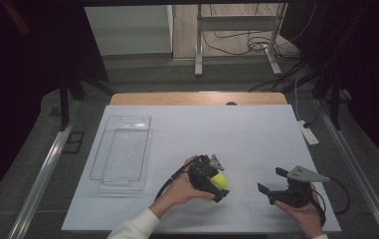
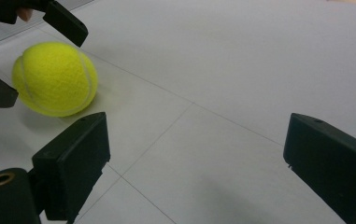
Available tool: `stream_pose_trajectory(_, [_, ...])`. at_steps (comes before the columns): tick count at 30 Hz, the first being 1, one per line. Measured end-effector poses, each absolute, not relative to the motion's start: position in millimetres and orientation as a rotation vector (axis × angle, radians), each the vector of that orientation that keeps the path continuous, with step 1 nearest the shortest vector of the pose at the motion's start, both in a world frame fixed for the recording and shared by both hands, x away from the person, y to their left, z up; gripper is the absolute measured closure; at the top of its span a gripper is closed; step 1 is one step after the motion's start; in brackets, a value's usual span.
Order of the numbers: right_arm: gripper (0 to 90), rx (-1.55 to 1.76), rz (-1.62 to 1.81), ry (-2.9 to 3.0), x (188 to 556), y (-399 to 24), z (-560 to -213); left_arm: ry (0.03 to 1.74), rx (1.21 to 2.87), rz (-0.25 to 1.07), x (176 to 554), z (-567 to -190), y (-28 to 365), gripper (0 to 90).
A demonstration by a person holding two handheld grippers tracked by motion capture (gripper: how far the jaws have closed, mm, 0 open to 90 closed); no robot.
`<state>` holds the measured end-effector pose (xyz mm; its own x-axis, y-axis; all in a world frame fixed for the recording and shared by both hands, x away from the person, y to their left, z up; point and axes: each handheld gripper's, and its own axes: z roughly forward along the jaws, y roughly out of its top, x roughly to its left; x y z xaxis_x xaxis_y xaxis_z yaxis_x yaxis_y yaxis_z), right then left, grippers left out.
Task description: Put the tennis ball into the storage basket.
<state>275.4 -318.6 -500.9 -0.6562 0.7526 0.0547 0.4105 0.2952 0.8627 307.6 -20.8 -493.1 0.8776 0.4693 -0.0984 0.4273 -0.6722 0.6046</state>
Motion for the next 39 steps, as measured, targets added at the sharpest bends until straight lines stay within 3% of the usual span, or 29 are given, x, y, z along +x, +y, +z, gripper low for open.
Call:
stream_pose_trajectory(12, [7.2, 1.047, 1.305, 2.208, 275.2, -318.8, -500.9, 0.653, 2.411, 0.068, 309.2, -499.1, -22.4, 4.3])
stream_pose_trajectory(21, [7.2, 1.05, 1.303, 2.205, 274.9, -318.9, -500.5, 0.652, 2.406, 0.083, 307.0, -496.1, -20.6, 26.2])
stream_pose_trajectory(39, [7.2, 1.052, 1.308, 2.202, 274.7, -319.3, -500.1, 0.668, 2.381, 0.098, 306.6, -487.1, -14.2, 27.6])
